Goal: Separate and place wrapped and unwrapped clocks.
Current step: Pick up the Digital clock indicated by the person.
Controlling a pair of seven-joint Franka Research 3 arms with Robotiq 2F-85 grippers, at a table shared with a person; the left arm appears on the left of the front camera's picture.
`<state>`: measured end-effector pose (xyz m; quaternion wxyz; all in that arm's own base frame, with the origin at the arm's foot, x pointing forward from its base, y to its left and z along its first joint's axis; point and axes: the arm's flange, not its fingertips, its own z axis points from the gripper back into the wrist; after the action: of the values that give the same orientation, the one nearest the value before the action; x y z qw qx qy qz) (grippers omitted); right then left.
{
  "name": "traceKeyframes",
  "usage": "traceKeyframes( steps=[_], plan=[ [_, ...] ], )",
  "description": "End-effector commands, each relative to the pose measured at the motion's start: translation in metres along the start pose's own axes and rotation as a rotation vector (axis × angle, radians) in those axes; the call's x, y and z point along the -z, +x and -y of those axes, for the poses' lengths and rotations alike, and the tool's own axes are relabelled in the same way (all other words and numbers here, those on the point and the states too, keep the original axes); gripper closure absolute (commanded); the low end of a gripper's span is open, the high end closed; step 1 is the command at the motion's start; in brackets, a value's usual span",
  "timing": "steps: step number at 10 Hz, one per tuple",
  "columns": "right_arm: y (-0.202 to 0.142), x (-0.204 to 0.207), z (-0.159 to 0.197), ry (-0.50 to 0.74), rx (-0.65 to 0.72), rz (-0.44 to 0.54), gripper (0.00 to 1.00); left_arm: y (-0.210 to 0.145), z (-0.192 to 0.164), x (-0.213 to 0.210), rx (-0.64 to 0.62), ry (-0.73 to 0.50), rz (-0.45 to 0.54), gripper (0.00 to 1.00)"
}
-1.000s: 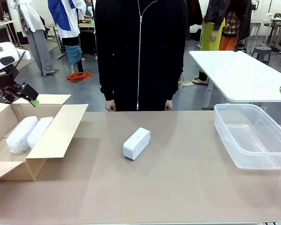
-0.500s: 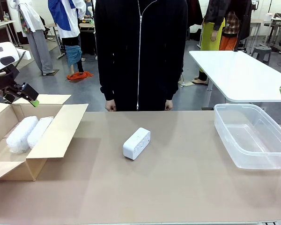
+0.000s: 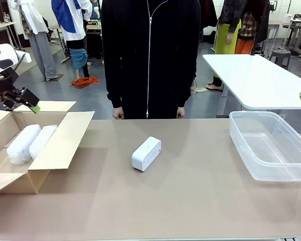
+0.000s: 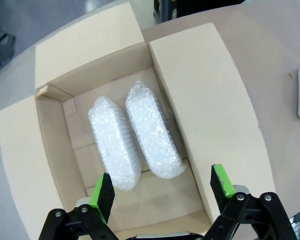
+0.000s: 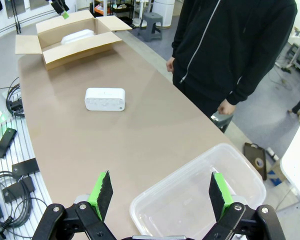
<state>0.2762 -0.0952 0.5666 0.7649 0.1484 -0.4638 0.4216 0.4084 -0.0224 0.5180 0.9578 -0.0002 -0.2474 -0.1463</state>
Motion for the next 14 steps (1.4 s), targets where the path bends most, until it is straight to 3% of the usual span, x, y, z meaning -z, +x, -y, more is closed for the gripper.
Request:
traceKeyframes(
  steps=[1,4,7,9,11,14],
  plan=[
    [0.0,0.002,0.001,0.019,-0.008,0.025,0.0,-0.015,-0.014,-0.029,0.155,-0.035,0.02,0.0],
    [0.0,0.002,0.001,0.019,-0.008,0.025,0.0,-0.035,-0.043,-0.059,0.462,-0.121,-0.021,0.0],
    [0.0,0.002,0.001,0.019,-0.008,0.025,0.0,-0.051,-0.104,-0.091,0.667,-0.199,-0.012,0.0],
    [0.0,0.002,0.001,0.019,-0.008,0.025,0.0,-0.059,-0.136,-0.112,0.736,-0.192,0.028,0.0],
    [0.0,0.002,0.001,0.019,-0.008,0.025,0.0,-0.057,-0.163,-0.12,0.759,-0.202,0.127,0.0],
    [0.0,0.002,0.001,0.019,-0.008,0.025,0.0,-0.047,-0.199,-0.113,0.858,-0.334,0.355,0.0]
  ],
)
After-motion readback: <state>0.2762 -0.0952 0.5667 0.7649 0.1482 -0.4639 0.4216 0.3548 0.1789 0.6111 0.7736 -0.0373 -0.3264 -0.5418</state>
